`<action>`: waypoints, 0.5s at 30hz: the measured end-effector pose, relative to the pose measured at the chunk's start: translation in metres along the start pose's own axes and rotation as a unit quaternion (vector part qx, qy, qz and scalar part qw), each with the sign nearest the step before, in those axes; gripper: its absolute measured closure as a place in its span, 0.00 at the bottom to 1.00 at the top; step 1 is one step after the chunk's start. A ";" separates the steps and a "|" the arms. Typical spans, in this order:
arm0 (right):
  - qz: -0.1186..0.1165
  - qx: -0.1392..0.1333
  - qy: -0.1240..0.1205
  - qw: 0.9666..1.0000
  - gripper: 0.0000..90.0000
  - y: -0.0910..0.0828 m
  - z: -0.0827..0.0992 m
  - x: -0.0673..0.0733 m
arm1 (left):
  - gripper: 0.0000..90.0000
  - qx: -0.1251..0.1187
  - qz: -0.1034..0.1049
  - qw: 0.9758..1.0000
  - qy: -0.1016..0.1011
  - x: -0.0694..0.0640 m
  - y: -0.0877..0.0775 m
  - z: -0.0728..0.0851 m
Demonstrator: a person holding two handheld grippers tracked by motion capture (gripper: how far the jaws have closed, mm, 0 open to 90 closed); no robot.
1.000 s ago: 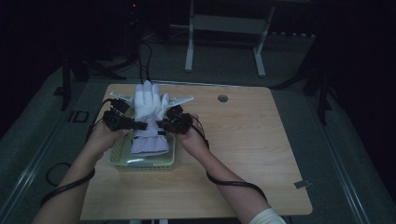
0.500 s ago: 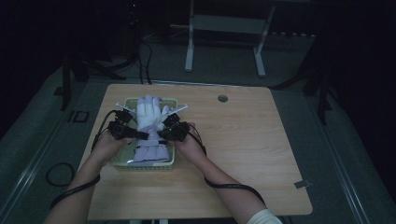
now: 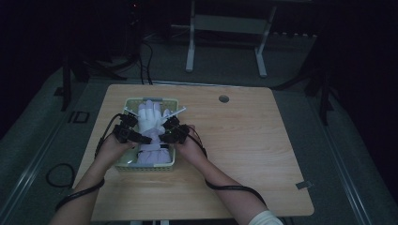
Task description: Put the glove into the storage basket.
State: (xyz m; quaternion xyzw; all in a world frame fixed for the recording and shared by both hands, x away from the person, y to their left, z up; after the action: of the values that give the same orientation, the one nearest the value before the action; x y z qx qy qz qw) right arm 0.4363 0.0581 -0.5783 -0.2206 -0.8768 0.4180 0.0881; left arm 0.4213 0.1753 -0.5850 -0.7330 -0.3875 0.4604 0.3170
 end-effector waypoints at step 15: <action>-0.017 -0.057 -0.007 0.998 0.30 -0.017 -0.011 -0.006 | 0.17 -0.064 -0.067 0.995 0.021 0.003 -0.001 -0.008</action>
State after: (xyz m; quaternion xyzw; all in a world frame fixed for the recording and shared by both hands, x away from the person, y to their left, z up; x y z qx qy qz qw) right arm 0.4404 0.0538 -0.5578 -0.2079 -0.9032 0.3677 0.0767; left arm 0.4286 0.1772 -0.5822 -0.7333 -0.4578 0.3973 0.3080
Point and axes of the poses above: each handheld gripper's, and its own axes: y roughly forward along the jaws, z roughly out of its underside, x roughly to its left, the point moved 8 cm from there along y, roughly forward along the jaws, and after that the axes turned 15 degrees about -y, right-handed, at the moved point
